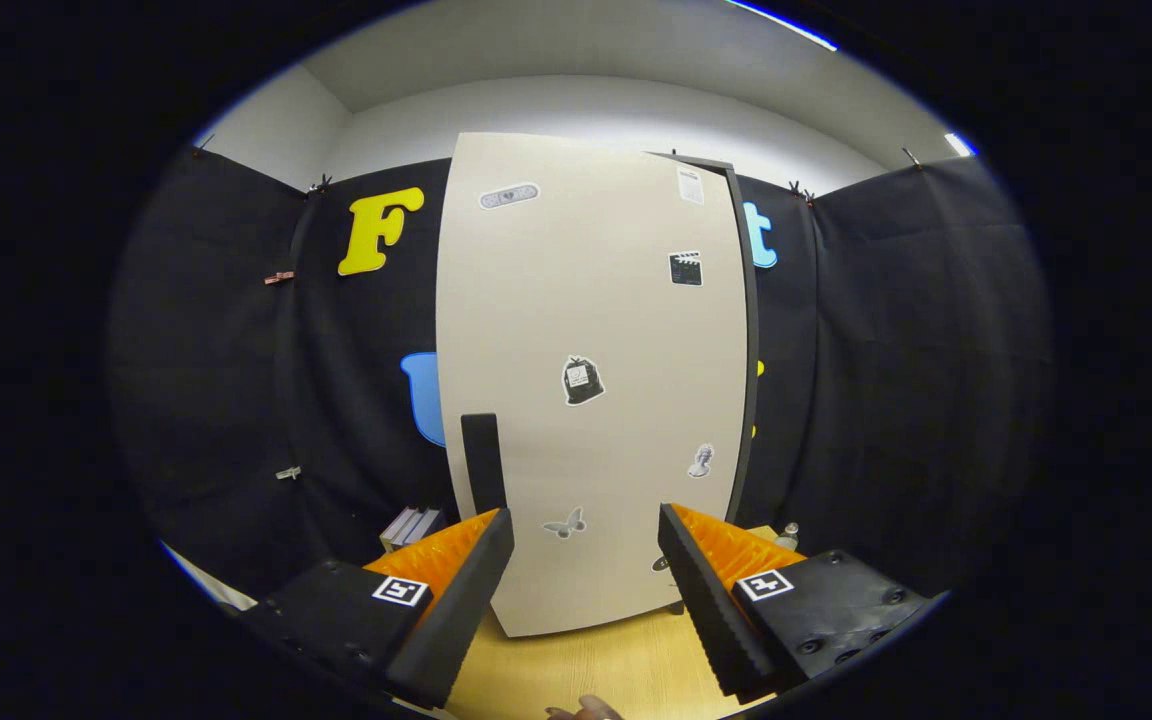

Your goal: Open the shoe cabinet door, grab the shoes and put them into the shoe cabinet, then close the shoe cabinet door.

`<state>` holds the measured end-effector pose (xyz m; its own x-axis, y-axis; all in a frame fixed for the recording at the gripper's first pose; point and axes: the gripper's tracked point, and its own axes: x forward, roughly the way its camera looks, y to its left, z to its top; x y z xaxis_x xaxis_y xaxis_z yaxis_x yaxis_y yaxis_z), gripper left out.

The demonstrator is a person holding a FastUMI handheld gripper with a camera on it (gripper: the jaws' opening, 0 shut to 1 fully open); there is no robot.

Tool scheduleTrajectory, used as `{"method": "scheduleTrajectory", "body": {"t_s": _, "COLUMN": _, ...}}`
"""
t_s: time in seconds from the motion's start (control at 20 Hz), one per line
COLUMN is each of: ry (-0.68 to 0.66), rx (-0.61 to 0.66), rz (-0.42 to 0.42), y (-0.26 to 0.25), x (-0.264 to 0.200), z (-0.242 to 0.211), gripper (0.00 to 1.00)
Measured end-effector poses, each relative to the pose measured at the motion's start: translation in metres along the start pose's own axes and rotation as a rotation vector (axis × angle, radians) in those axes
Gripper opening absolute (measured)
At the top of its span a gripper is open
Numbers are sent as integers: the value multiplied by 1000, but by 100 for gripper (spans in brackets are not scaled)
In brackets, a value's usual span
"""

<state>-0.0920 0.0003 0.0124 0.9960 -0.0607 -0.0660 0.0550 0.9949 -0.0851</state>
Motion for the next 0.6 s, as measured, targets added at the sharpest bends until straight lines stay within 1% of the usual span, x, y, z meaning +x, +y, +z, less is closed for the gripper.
{"method": "scheduleTrajectory", "body": {"t_s": 0.3, "ry": 1, "rx": 11, "rz": 22, "y": 4, "x": -5, "z": -1, "gripper": 96}}
{"method": "scheduleTrajectory", "body": {"t_s": 0.6, "ry": -6, "rx": 0, "rz": 11, "y": 0, "x": -12, "z": 0, "gripper": 96}}
